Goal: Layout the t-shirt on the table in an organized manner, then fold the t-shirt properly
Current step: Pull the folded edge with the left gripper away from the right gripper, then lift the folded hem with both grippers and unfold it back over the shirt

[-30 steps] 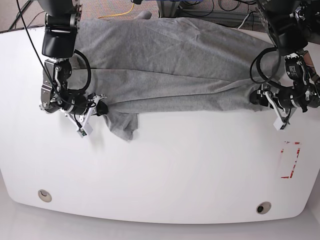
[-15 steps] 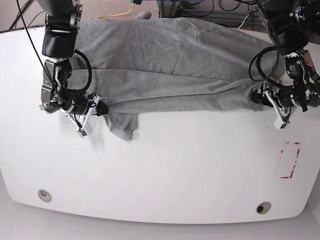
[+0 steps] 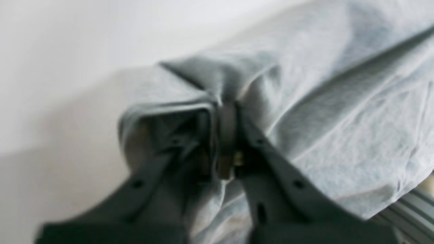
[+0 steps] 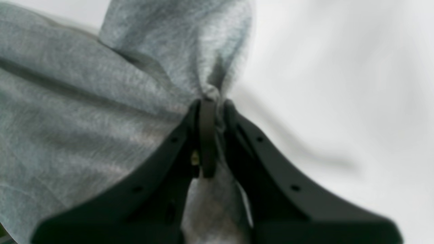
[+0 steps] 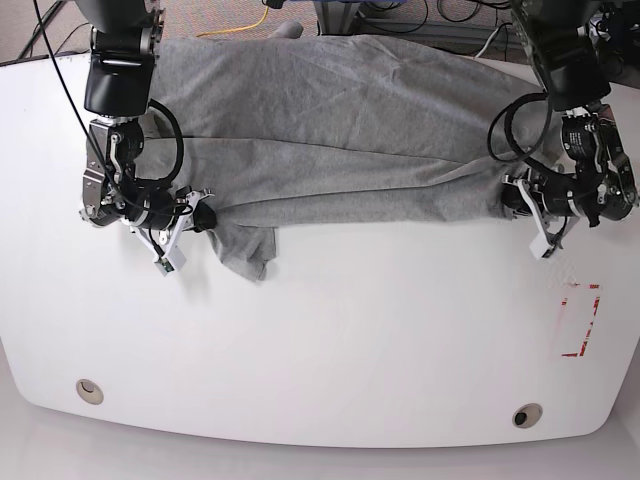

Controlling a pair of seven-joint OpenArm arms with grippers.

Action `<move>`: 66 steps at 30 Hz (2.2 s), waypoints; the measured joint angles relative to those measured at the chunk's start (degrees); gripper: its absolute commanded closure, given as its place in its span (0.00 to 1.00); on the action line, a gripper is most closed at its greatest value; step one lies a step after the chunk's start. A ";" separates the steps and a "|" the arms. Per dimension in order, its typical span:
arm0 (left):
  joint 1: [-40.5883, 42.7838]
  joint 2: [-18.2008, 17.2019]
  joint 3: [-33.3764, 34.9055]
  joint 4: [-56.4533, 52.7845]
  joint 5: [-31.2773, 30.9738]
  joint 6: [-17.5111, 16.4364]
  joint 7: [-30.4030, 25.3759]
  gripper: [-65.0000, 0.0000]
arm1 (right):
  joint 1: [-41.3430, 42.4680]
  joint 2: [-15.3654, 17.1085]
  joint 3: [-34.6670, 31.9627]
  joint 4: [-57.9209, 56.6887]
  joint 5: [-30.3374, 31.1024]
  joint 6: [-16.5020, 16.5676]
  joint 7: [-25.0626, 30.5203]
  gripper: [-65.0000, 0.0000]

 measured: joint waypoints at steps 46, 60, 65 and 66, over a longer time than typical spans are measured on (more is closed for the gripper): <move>-20.74 -0.33 4.59 10.58 9.75 -0.02 -6.05 1.00 | 18.73 1.75 3.32 -2.25 -1.29 -0.02 -3.48 0.98; -24.00 -1.60 4.55 -2.64 19.23 -0.04 -19.04 0.45 | 24.81 -1.11 3.87 -6.29 -13.55 -0.17 4.09 0.00; -24.00 -2.12 4.52 -3.26 21.40 -0.02 -22.01 0.26 | 26.12 -0.79 1.86 -6.34 -14.53 -0.07 3.58 0.00; -24.00 -2.14 4.52 -3.26 21.81 -0.04 -22.58 0.25 | 26.27 -0.76 1.68 -6.32 -14.51 -0.04 3.67 0.00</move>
